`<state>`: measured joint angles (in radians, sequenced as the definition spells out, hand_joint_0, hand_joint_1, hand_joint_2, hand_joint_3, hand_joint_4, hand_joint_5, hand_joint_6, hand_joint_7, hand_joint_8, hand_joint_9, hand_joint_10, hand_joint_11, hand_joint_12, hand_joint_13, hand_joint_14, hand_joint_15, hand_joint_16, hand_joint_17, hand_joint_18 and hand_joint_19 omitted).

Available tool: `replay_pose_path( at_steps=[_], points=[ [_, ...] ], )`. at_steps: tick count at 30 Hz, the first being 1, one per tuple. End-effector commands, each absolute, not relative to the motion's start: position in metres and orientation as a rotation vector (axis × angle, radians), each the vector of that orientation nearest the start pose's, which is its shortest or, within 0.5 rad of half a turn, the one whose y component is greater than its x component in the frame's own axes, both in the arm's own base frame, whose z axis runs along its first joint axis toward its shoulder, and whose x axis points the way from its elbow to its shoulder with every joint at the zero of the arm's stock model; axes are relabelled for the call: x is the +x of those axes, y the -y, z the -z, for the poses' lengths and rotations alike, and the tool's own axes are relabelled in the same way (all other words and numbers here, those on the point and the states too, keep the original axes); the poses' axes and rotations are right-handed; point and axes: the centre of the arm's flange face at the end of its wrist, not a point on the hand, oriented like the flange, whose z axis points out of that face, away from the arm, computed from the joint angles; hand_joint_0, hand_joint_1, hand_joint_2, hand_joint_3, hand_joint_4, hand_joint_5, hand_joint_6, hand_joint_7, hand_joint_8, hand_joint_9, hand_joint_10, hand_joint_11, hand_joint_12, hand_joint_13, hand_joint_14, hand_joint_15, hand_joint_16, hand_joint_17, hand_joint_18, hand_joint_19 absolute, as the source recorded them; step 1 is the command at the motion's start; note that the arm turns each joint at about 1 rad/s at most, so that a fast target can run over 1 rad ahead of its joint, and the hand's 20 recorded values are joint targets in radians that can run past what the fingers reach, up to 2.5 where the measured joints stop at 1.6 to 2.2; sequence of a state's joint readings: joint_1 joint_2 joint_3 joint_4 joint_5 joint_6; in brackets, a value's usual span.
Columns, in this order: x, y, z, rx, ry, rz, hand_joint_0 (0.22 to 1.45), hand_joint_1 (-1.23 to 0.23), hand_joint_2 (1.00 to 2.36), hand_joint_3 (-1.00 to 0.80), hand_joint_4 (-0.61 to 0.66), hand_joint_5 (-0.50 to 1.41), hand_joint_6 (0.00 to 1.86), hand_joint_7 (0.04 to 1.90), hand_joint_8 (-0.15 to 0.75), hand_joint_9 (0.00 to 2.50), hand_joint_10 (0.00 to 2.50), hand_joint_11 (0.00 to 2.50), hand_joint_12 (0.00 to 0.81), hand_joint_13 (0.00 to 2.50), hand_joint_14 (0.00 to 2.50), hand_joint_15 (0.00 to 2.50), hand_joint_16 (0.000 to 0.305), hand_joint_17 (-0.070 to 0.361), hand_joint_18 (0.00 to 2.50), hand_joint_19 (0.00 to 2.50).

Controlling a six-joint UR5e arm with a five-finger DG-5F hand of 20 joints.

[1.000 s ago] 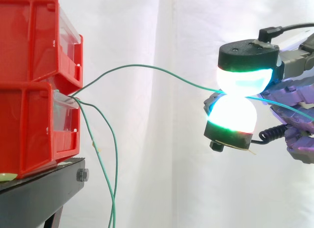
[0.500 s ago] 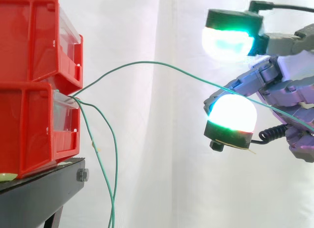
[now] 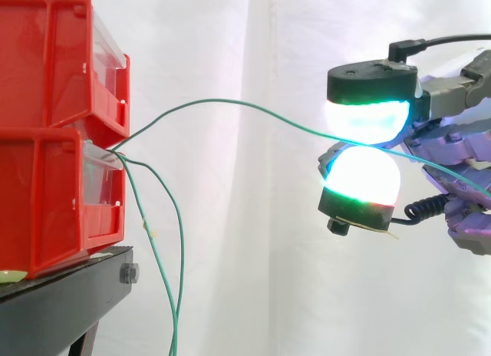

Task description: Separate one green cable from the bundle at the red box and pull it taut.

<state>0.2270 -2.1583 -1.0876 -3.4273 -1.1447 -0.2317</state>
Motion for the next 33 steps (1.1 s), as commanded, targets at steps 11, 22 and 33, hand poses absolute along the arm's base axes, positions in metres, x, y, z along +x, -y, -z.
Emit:
replay_pose_path(
  at_steps=[11,22,33],
  points=[
    [0.6937,0.0195,-0.3487,1.273,-1.513,-0.628,0.74,-0.63,1.01,-0.31,-0.08,0.15,0.5,1.28,0.111,2.3,0.03,0.67,0.393,1.7,0.02,0.75,0.039,0.087,1.22,0.91],
    [0.6938,0.0193,-0.3486,1.273,-1.513,-0.63,0.71,-0.67,1.01,-0.16,-0.1,0.16,0.5,1.29,0.143,2.27,0.02,0.64,0.398,1.7,0.02,0.73,0.044,0.1,1.22,0.88],
    [0.6937,0.0195,-0.3487,1.271,-1.514,-0.627,0.71,-0.75,1.01,-0.08,-0.05,0.16,0.5,1.3,0.199,2.24,0.02,0.65,0.423,1.69,0.02,0.71,0.05,0.112,1.24,0.84]
  ],
)
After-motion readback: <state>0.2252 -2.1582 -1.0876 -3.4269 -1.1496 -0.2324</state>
